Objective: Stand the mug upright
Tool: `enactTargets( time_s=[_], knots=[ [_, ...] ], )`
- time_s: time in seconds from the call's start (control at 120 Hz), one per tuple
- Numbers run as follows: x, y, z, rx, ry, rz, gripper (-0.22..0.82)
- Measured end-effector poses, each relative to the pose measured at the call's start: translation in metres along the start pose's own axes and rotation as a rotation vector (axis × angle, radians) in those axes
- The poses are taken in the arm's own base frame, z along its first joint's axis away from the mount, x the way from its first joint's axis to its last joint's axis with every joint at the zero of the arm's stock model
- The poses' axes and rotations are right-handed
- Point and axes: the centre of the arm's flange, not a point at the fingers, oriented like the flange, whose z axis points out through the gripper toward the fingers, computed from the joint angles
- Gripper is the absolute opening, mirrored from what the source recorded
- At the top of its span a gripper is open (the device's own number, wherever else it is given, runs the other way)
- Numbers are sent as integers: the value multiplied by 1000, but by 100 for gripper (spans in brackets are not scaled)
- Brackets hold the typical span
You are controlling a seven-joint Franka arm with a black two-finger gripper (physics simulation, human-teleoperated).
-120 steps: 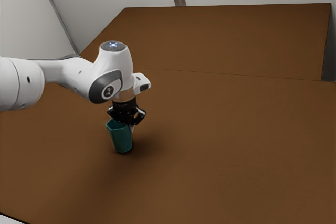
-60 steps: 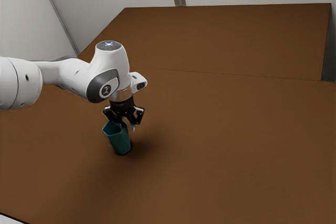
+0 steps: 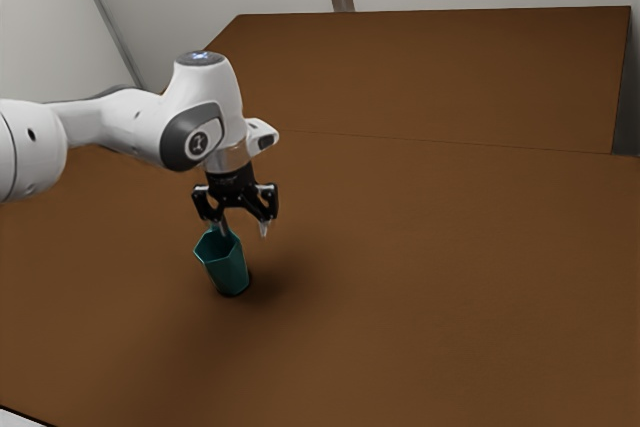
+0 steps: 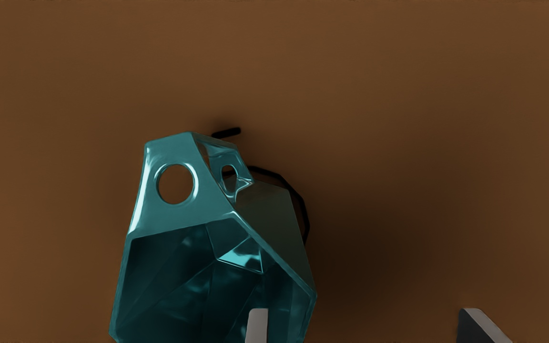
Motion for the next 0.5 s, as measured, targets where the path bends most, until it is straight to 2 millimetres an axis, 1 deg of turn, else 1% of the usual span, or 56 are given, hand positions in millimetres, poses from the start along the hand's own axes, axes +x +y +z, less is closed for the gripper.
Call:
enactTargets(
  time_s=[0.075,0.142,0.175,0.258,0.425,0.458,0.5],
  knots=[
    [-3,-1,-9,-2,0,0,41],
    [1,0,-27,-12,23,3,45],
    [6,2,-42,-23,48,8,47],
    [20,5,-90,-53,117,35,52],
    [38,4,-174,-88,217,127,56],
    [42,4,-189,-99,226,146,57],
    [46,1,-201,-107,229,167,58]
  ],
)
